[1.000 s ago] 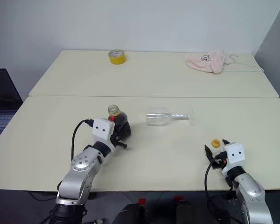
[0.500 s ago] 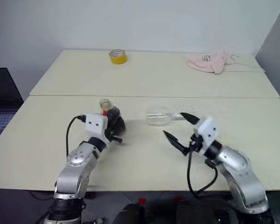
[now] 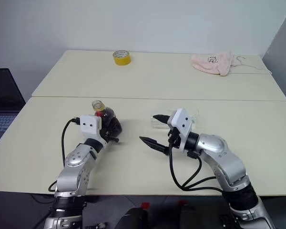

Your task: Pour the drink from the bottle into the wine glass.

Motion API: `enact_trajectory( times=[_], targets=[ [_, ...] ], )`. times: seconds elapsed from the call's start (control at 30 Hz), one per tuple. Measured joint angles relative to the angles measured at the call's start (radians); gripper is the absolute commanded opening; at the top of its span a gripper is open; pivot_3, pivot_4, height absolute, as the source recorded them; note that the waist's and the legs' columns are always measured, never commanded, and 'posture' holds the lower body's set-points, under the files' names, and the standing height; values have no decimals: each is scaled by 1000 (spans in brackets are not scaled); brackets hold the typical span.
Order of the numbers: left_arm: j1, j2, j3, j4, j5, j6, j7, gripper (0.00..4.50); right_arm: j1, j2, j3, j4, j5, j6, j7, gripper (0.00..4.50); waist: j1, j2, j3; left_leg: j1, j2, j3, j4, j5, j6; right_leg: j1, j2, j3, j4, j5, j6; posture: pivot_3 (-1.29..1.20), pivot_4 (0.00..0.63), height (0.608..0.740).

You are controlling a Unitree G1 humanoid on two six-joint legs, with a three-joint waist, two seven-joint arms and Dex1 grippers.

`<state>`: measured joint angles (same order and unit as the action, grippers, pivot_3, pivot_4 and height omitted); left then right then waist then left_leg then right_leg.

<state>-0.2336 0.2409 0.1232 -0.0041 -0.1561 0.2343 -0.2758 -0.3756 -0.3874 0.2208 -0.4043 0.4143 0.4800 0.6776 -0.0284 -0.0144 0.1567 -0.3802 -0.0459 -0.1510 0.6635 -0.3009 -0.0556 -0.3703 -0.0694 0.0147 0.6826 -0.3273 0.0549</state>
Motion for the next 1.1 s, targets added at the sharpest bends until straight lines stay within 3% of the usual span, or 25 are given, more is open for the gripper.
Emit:
enact_trajectory(
  times=[0.13, 0.17, 0.47, 0.5, 1.1],
  targets=[
    [-4, 0, 0, 19, 0, -21, -1, 791, -5, 11, 0, 14, -1, 0, -1, 4500, 0, 0, 0, 0, 0, 0, 0, 0, 0, 0, 0, 0, 0, 0, 0, 0, 150, 740],
    [-4, 0, 0, 22, 0, -25, -2, 1508, -5, 12, 0, 16, -1, 0, -2, 4500, 0, 0, 0, 0, 0, 0, 0, 0, 0, 0, 0, 0, 0, 0, 0, 0, 150, 740],
    [34, -3, -1, 50, -2, -59, -1, 4352, -5, 18, -2, 15, 0, 0, -6, 4500, -3, 0, 0, 0, 0, 0, 0, 0, 0, -1, 0, 0, 0, 0, 0, 0, 150, 740],
    [39, -4, -1, 53, -2, -59, -1, 4470, -5, 18, -2, 15, 0, 0, -6, 4500, -3, 0, 0, 0, 0, 0, 0, 0, 0, -1, 0, 0, 1, 0, 0, 0, 150, 740],
    [131, 1, 6, -50, -4, -85, -13, 4470, 25, -3, -4, -26, -2, 0, -5, 4500, -3, 0, 0, 0, 0, 0, -1, 0, 0, -1, 0, 1, 0, 0, 0, 0, 150, 740]
  ],
)
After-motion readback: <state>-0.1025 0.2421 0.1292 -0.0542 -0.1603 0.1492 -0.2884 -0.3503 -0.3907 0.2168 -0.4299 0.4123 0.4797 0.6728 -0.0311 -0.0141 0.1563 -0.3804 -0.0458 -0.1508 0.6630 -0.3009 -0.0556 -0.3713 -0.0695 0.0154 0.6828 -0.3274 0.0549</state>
